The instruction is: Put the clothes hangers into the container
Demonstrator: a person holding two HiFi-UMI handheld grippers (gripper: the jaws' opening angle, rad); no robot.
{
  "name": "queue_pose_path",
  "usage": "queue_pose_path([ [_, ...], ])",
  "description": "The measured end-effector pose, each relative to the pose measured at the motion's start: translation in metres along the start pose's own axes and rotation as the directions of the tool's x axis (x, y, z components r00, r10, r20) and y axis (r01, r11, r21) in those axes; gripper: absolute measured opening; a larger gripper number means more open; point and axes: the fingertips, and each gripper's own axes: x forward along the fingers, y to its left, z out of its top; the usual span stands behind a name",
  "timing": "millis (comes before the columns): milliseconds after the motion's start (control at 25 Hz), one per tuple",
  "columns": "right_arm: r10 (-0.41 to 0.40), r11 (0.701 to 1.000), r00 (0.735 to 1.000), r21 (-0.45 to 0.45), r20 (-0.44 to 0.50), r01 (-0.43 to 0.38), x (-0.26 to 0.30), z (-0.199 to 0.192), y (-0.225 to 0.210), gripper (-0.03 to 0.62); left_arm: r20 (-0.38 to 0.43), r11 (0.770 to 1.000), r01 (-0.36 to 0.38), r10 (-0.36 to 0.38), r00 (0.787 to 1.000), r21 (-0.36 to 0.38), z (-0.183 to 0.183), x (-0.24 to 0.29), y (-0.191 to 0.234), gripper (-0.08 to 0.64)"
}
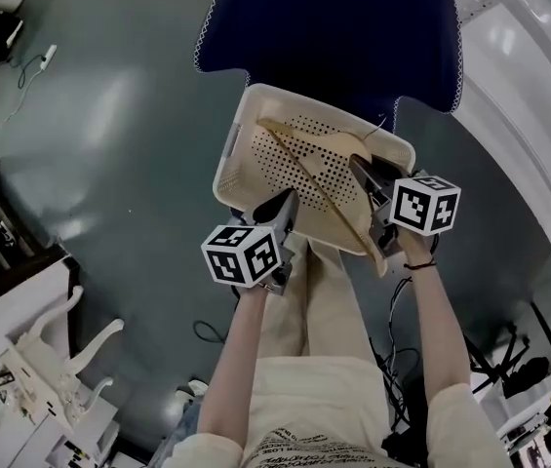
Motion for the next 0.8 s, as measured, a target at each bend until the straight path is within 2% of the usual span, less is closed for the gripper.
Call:
queue_pose_path([
  [440,-0.081,0.993,0.995,0.088,0.059,0.076,0.004,-0.002,-0.024,0.072,-0.020,0.999,0.038,-0.038,0.999,0.004,-0.001,0.013,-0.002,0.023],
  [800,-0.156,0.986,0.986,0.066,0.052,0.153,0.007,-0.005,-0.030,0.094,-0.037,0.999,0.042,-0.042,0.998,0.007,-0.008,0.018,-0.001,0.023],
])
